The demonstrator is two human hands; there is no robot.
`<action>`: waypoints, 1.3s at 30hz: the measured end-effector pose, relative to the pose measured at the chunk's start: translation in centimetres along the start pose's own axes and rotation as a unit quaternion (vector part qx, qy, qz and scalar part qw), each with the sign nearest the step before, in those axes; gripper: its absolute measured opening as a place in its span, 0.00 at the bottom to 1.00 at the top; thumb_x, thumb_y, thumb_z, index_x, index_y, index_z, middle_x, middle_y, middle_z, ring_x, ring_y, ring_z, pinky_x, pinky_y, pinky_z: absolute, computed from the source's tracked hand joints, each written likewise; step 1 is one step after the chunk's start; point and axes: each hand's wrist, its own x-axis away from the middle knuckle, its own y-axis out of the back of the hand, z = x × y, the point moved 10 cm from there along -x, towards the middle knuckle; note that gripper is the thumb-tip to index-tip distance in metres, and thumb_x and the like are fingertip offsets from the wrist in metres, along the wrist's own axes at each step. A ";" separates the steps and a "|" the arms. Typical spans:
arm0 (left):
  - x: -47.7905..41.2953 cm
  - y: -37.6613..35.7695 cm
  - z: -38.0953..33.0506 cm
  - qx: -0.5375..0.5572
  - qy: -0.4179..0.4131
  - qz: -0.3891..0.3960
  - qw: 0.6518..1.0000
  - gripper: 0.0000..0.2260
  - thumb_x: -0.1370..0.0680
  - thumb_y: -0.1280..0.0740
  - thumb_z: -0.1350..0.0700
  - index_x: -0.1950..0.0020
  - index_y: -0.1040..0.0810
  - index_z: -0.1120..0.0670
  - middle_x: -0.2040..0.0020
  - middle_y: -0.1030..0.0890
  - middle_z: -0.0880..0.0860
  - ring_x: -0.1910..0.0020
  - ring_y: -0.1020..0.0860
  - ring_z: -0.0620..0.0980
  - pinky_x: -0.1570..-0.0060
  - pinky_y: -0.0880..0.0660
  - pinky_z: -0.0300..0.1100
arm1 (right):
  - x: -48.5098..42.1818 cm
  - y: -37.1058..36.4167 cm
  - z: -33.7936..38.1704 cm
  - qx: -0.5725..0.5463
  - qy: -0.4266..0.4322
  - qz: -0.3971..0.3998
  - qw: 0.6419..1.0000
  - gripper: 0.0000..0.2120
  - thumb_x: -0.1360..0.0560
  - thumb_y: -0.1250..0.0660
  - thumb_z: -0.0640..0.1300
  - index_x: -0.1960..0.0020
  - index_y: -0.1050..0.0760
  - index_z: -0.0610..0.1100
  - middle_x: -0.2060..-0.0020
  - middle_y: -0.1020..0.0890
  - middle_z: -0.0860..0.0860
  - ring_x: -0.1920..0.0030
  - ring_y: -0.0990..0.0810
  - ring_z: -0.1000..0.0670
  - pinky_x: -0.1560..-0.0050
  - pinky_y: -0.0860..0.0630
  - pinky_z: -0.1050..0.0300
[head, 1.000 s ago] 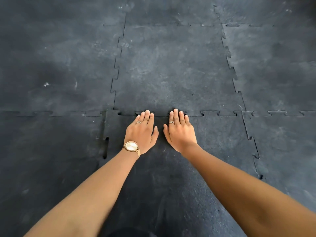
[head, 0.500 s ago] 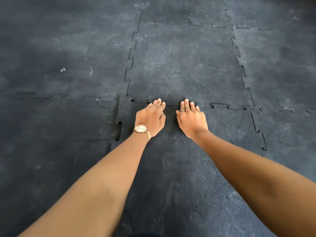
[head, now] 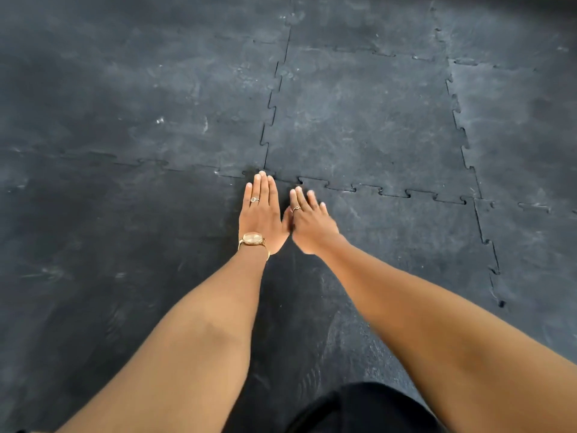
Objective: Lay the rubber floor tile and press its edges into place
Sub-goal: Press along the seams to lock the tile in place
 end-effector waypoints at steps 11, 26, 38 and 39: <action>-2.6 -1.1 0.8 0.022 0.006 0.047 0.999 0.26 0.20 0.50 0.55 0.23 0.52 0.62 0.22 0.46 0.59 0.23 0.49 0.54 0.25 0.54 0.46 | -1.9 -0.2 -0.1 -0.019 0.001 0.132 0.991 0.60 0.34 0.23 0.56 0.21 0.64 0.44 0.21 0.61 0.51 0.22 0.61 0.46 0.24 0.51 0.43; -2.0 0.0 0.6 0.028 -0.006 0.030 0.999 0.25 0.19 0.50 0.56 0.24 0.48 0.63 0.23 0.44 0.61 0.23 0.48 0.55 0.25 0.55 0.46 | -1.3 -0.3 0.1 -0.016 -0.026 0.112 0.993 0.63 0.36 0.20 0.48 0.22 0.65 0.44 0.22 0.61 0.51 0.22 0.62 0.45 0.24 0.54 0.42; 7.0 0.0 0.8 0.009 -0.015 -0.004 1.000 0.26 0.18 0.54 0.53 0.24 0.54 0.64 0.23 0.50 0.63 0.23 0.54 0.57 0.26 0.59 0.50 | 1.5 -1.7 2.1 0.000 -0.042 0.161 0.986 0.54 0.28 0.27 0.40 0.22 0.67 0.43 0.22 0.63 0.52 0.23 0.61 0.38 0.28 0.39 0.36; 6.9 -0.2 0.7 0.010 -0.020 0.002 1.000 0.26 0.18 0.54 0.53 0.24 0.54 0.65 0.23 0.50 0.63 0.23 0.53 0.58 0.26 0.60 0.50 | 1.6 -2.1 2.4 0.013 -0.044 0.166 0.985 0.56 0.29 0.25 0.42 0.22 0.67 0.43 0.22 0.63 0.52 0.23 0.61 0.37 0.29 0.40 0.35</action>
